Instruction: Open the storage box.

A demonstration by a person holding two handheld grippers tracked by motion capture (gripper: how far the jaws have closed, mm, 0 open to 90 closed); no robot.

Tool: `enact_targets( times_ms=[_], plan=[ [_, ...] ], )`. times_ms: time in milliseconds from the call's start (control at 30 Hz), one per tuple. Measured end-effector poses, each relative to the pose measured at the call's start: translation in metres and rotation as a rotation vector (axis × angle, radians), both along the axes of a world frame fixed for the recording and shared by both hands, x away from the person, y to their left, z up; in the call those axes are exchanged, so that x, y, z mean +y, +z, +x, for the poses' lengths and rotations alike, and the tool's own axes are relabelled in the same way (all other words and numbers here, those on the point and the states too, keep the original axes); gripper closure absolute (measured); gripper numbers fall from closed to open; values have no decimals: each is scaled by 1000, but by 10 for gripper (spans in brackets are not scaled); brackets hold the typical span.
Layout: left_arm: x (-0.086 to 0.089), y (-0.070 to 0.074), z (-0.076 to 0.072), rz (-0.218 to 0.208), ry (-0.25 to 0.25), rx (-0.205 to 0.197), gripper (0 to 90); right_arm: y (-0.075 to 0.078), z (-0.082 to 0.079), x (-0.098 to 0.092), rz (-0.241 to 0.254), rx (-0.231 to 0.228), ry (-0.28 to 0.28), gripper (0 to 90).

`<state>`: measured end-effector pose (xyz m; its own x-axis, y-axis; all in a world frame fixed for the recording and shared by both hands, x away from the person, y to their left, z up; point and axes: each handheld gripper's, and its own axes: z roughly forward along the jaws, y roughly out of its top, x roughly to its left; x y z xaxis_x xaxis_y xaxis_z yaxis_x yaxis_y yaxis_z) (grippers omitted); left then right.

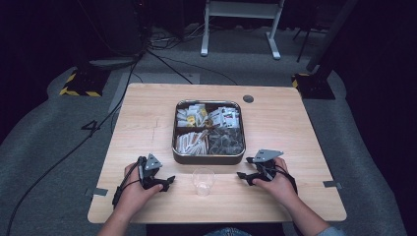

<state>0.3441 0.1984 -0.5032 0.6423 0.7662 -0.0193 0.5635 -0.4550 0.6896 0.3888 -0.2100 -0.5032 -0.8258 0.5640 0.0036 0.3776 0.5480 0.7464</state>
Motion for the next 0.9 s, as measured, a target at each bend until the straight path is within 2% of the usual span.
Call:
enact_targets(
  times_ms=[33,267,300,400,500,533,600,700,833,867,900],
  plan=[
    [-1,-1,0,-12,9,4,151,1,0,0,-3,1,-5,302],
    [-1,0,2,-8,5,2,149,4,1,3,-8,33,15,341],
    [-1,0,2,-19,6,9,149,6,4,5,3,56,8,345],
    [-1,0,3,-28,8,14,149,9,6,8,-3,56,14,351],
    [-1,0,4,-17,9,11,151,13,6,9,4,61,14,352],
    [-3,0,5,-5,28,-1,162,17,6,9,18,84,20,357],
    [-5,-1,6,-8,36,2,160,18,6,9,20,91,26,364],
    [-5,0,11,-3,22,5,155,22,7,8,36,110,42,380],
    [-5,0,14,-7,13,5,158,34,6,4,26,109,43,381],
    [-4,0,15,-5,12,5,173,43,4,3,29,100,51,380],
    [-4,0,15,-3,18,-1,173,43,4,3,29,100,51,380]
  ],
)
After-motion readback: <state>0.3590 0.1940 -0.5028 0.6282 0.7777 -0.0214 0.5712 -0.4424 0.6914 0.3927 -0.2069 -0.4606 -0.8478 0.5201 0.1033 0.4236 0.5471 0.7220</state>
